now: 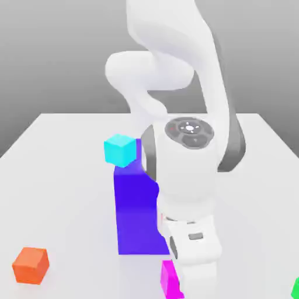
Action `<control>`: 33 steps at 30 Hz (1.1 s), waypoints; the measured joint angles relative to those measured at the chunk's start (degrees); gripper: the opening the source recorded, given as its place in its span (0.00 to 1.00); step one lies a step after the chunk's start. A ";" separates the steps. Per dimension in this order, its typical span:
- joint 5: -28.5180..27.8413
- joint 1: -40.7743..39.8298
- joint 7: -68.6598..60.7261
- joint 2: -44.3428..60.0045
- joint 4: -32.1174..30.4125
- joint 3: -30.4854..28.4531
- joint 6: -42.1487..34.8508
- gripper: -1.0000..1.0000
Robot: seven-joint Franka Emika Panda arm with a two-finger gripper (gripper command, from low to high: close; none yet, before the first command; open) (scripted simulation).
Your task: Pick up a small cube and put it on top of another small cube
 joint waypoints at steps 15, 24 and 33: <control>-9.17 1.06 -36.46 8.04 9.86 12.13 -12.93 0.00; -14.43 1.16 -63.42 6.57 16.42 24.06 -12.82 0.00; -19.85 4.26 -63.36 12.52 17.92 21.33 -7.33 1.00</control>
